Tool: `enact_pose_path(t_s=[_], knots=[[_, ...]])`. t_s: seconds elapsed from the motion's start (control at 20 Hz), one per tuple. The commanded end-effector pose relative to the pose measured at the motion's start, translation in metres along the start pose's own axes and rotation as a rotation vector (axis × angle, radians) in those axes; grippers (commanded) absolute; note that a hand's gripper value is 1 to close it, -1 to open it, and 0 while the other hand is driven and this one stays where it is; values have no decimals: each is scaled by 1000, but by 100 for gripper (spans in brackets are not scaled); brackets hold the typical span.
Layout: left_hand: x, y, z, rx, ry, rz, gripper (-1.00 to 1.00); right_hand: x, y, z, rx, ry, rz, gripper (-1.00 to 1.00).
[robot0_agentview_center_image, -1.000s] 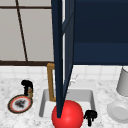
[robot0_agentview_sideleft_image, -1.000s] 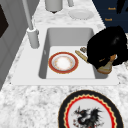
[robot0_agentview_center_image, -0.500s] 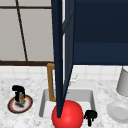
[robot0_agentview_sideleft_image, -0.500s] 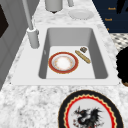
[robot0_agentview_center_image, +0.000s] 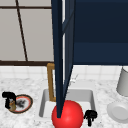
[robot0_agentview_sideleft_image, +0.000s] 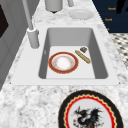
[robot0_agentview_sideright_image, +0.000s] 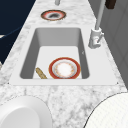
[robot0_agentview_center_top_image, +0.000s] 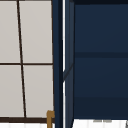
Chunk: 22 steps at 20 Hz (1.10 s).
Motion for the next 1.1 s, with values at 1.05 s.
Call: enact_pose_path(t_s=[1.05], knots=[[-110, -110, 61, 78, 1, -45, 100, 0, 0, 0, 0, 0, 0, 0]])
